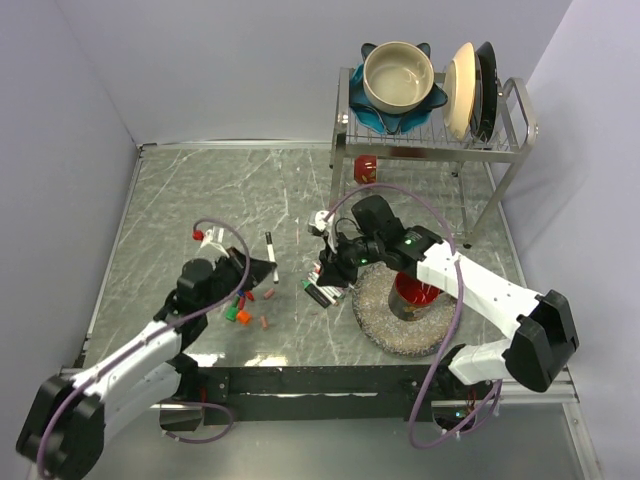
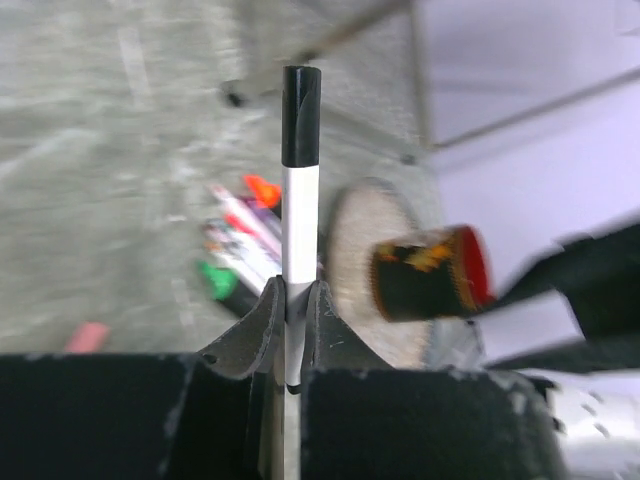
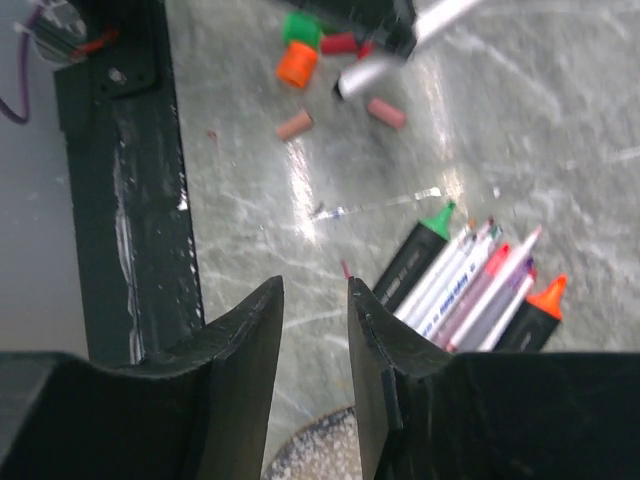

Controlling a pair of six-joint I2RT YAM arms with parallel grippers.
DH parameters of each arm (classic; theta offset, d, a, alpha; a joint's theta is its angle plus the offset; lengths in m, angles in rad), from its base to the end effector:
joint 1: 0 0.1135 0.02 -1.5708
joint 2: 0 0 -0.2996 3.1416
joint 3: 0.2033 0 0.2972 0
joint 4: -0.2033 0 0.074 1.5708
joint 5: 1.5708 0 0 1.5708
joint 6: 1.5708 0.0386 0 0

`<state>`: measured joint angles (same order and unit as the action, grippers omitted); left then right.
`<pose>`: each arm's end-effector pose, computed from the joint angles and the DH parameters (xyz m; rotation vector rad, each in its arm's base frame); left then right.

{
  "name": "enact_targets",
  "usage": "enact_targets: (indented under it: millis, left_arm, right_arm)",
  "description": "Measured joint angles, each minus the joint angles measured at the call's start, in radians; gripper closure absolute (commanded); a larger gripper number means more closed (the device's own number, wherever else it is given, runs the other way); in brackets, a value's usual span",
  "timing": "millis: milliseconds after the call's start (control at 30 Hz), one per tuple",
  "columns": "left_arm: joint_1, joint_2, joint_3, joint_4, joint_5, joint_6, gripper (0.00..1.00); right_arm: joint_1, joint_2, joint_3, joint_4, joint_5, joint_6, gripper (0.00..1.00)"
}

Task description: Open the pen caps

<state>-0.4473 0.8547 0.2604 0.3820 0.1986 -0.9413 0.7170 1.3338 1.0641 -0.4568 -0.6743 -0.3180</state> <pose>0.1837 -0.0966 0.2027 -0.3215 1.9102 -1.1453 0.2284 0.2311 0.3158 -1.4295 1.7908 0.9792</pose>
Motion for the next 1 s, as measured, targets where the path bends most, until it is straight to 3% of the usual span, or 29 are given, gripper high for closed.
enact_targets:
  millis: [200, 333, 600, 800, 1000]
  left_arm:
    - [-0.054, -0.232, -0.100, 0.104, -0.013, -0.048, 0.99]
    - [-0.066, -0.329, -0.167, 0.132, -0.013, -0.071, 0.99]
    - [-0.073, -0.422, -0.201, 0.111, -0.012, -0.087, 0.99]
    - [-0.077, -0.441, -0.201, 0.103, -0.013, -0.094, 0.99]
    - [-0.079, -0.475, -0.209, 0.077, -0.020, -0.101, 0.99]
  right_arm:
    - [0.026, 0.077, 0.119, 0.027, -0.042, 0.103, 0.58]
    - [0.033, 0.099, 0.123, 0.119, -0.045, 0.248, 0.51]
    - [0.111, 0.158, 0.172, 0.294, -0.024, 0.531, 0.50]
    - [0.190, 0.217, 0.183, 0.322, 0.085, 0.632, 0.48]
    - [0.192, 0.219, 0.183, 0.336, 0.166, 0.663, 0.49]
